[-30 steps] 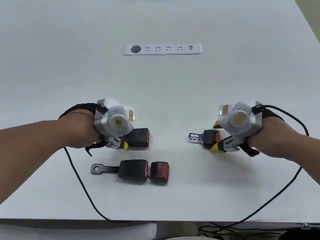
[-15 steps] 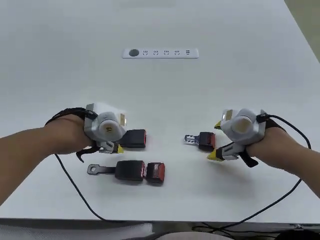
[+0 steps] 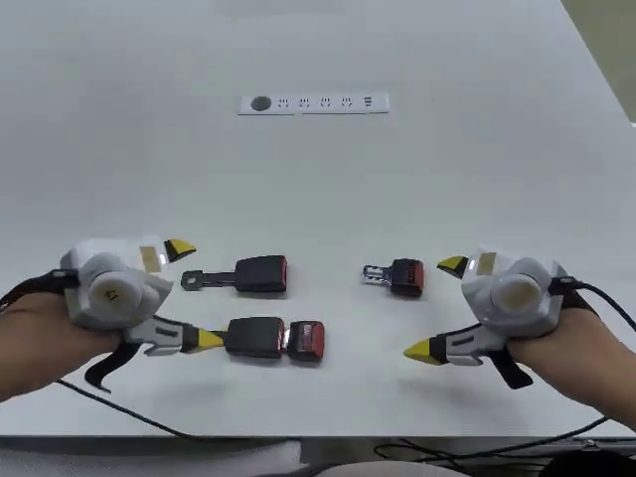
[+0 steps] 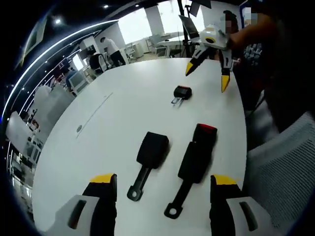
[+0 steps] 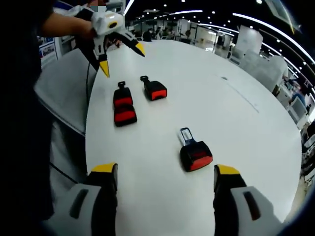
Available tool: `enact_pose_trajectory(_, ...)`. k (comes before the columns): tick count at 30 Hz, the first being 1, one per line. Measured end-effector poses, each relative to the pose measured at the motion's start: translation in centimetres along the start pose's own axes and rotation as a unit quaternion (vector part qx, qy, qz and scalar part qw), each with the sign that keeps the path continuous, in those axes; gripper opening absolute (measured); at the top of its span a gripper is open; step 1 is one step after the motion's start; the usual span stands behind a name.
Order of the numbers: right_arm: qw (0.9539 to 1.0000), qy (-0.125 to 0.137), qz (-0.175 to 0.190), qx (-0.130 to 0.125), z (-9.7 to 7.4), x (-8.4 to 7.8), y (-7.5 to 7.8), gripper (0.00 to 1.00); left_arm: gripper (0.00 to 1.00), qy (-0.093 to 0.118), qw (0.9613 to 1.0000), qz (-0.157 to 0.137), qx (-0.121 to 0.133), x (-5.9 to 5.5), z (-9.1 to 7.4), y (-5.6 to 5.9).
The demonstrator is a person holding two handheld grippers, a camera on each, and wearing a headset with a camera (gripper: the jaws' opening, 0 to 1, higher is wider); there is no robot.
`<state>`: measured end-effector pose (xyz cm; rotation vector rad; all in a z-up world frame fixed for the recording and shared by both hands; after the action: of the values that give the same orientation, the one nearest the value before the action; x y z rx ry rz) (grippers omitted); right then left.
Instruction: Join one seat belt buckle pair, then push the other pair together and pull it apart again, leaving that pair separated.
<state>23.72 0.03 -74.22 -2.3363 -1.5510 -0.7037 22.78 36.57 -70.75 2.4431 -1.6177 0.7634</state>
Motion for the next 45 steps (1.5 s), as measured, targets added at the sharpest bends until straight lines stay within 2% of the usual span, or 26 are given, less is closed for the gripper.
enact_pose_trajectory(1,1.0,0.004,0.005,-0.002,-0.5,-0.1,-0.4,0.85,0.84,0.003,1.0,-0.003,0.002,-0.4,-0.3,0.2)
enact_pose_trajectory(3,0.9998,0.015,0.015,-0.005,-1.1,-0.4,-0.8,0.88,0.88,0.005,0.9995,-0.029,0.008,-1.6,-1.2,0.8)
enact_pose_trajectory(4,0.9996,0.019,0.022,-0.002,-1.3,-0.5,-1.0,0.89,0.9,0.014,0.9985,-0.052,0.009,-2.1,-1.6,1.1)
enact_pose_trajectory(5,0.9994,0.02,0.027,-0.002,-1.7,-0.8,-1.3,0.89,0.92,0.021,0.9979,-0.061,0.007,-2.3,-1.7,1.2)
enact_pose_trajectory(6,0.9993,0.021,0.031,-0.004,-1.8,-1.0,-1.4,0.9,0.95,0.033,0.9951,-0.093,0.004,-2.7,-2.0,1.4)
enact_pose_trajectory(7,0.9991,0.022,0.035,-0.006,-2.1,-1.1,-1.7,0.93,0.97,0.038,0.9934,-0.108,0.009,-3.1,-2.2,1.4)
enact_pose_trajectory(8,0.9989,0.025,0.04,-0.007,-2.2,-1.2,-1.8,0.96,0.99,0.047,0.9918,-0.117,0.019,-3.3,-2.7,1.6)
enact_pose_trajectory(11,0.997,0.042,0.064,0.005,-2.5,-1.1,-2.2,1.0,1.0,0.048,0.9902,-0.127,0.035,-3.9,-3.5,2.1)
enact_pose_trajectory(14,0.9974,0.043,0.057,-0.006,-2.6,-0.9,-2.3,1.0,1.0,0.046,0.9883,-0.136,0.052,-4.7,-4.0,2.5)
enact_pose_trajectory(17,0.9974,0.039,0.059,-0.018,-2.5,-0.8,-2.1,1.0,1.0,0.041,0.9862,-0.151,0.054,-5.4,-4.1,2.7)
enact_pose_trajectory(23,0.9967,0.042,0.066,-0.022,-2.3,-0.1,-2.0,1.0,1.0,0.048,0.9836,-0.16,0.068,-4.8,-4.6,2.5)
enact_pose_trajectory(33,0.9959,0.036,0.077,-0.031,-2.3,-0.5,-1.9,1.0,1.0,0.042,0.9864,-0.144,0.067,-4.7,-4.3,2.3)
enact_pose_trajectory(42,0.995,0.036,0.087,-0.033,-2.0,-0.6,-2.2,1.0,1.0,0.041,0.9861,-0.148,0.063,-4.8,-4.3,2.5)
enact_pose_trajectory(45,0.9954,0.035,0.082,-0.034,-1.8,-0.6,-2.4,1.0,1.0,0.037,0.9873,-0.141,0.062,-4.9,-4.3,2.7)
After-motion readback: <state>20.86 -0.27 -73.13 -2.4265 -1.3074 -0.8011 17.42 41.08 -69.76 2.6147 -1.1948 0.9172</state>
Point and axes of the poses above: the centre of the closed fingertips' face, and the gripper's own axes: z roughly forward along the fingers, y roughly to its right, x roughly out of its top, the point moved 9 cm from there along -z, roughly backward along the fingers, and after that the axes turned 10 degrees about -y, right-handed, at the moved point
